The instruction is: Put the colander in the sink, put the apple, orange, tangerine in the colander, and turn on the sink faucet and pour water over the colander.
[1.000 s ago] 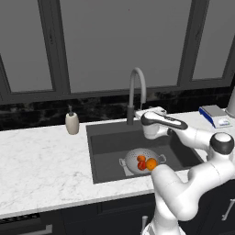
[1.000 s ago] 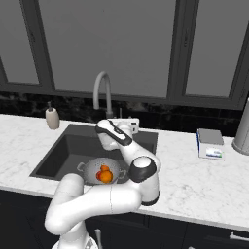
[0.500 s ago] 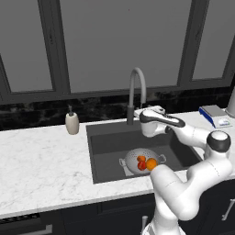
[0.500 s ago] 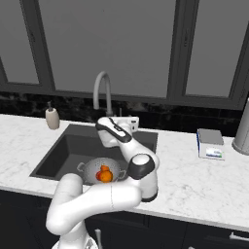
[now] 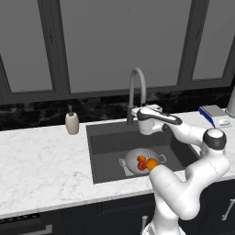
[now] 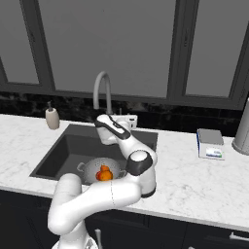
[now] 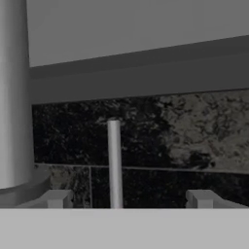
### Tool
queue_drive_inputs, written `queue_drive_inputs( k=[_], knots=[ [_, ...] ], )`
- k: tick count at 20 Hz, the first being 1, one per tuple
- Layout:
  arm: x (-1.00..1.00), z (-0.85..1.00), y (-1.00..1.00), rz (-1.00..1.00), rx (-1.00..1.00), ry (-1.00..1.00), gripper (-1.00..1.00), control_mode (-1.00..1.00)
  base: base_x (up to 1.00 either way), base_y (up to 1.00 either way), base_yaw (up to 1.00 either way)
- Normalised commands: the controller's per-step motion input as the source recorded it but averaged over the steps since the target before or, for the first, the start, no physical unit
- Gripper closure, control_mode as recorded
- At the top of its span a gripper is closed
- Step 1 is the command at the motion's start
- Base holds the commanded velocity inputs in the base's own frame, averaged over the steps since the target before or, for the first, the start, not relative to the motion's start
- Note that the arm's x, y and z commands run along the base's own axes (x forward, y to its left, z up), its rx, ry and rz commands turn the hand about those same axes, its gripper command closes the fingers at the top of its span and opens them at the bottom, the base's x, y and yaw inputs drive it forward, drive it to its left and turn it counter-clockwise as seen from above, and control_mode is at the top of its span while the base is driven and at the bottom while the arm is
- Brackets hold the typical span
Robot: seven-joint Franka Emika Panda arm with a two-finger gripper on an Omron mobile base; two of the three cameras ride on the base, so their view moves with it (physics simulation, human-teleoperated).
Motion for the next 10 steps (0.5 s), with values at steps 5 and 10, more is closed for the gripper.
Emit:
queue_drive_inputs(
  k=[5,10],
  knots=[
    [0.12,0.0,0.19,-0.01,0.0,0.0,-1.0,-1.0,0.0,0.0,0.0],
    [0.04,0.0,0.01,0.0,0.0,0.0,-1.0,-1.0,0.0,0.0,0.0]
  ],
)
